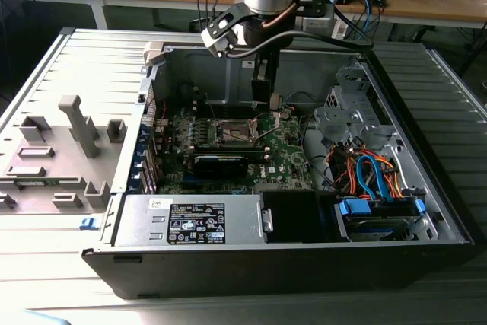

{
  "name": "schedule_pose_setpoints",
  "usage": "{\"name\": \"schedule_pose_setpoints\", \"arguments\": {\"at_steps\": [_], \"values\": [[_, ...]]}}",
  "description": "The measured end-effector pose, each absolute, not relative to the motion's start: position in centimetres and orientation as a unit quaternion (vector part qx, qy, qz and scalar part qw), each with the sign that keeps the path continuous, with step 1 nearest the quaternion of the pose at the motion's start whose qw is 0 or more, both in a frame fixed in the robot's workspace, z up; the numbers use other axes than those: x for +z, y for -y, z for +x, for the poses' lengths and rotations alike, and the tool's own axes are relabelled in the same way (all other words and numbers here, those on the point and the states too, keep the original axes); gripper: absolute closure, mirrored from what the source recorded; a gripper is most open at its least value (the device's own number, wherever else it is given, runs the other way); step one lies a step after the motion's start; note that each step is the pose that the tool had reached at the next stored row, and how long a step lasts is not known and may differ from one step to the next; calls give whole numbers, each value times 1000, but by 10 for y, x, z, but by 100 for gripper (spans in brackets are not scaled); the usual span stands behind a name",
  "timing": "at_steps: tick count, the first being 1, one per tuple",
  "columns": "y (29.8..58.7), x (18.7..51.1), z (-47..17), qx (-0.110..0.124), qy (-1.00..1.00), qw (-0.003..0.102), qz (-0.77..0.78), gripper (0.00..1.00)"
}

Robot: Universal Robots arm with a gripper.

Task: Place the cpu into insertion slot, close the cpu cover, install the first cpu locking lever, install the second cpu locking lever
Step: 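Place the cpu into insertion slot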

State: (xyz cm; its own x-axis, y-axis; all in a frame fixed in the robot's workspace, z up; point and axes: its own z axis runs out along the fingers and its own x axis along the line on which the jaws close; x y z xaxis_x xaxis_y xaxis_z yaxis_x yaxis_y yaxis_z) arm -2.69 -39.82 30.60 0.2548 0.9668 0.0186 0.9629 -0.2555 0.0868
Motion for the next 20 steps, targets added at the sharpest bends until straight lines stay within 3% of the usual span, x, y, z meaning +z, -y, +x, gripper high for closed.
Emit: {"name": "schedule_pose_setpoints", "arguments": {"at_steps": [20], "values": [[398,304,-27,33,-596,29,801,45]]}}
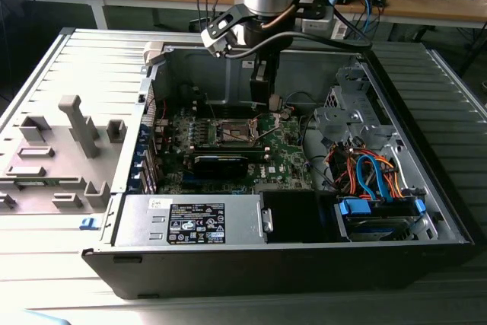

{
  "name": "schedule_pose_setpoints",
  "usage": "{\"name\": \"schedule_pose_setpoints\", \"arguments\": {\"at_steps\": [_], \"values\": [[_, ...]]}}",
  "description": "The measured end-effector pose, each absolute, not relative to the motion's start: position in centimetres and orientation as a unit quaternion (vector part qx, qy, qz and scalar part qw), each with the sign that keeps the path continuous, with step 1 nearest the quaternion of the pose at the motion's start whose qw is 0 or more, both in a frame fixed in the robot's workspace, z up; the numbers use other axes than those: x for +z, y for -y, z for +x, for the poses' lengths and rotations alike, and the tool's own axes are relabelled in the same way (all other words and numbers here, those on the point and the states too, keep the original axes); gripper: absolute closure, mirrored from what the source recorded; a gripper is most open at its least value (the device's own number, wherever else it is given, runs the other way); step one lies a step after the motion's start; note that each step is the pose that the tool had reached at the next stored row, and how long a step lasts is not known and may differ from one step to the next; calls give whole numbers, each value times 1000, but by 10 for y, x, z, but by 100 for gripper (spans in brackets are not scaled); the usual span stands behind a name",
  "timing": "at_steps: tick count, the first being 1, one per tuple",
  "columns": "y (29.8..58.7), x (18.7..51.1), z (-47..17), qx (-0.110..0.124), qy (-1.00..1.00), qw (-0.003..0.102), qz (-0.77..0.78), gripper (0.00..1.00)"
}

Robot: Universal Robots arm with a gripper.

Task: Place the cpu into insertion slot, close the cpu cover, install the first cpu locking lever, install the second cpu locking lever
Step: 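Place the cpu into insertion slot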

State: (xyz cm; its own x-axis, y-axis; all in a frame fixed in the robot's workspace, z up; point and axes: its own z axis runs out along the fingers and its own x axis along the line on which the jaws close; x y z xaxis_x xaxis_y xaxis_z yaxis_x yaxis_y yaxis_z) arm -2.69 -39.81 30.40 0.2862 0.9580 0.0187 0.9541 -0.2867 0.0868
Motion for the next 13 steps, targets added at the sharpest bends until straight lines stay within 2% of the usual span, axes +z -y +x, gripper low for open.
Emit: {"name": "schedule_pose_setpoints", "arguments": {"at_steps": [13], "values": [[398,303,-27,33,-589,30,807,45]]}}
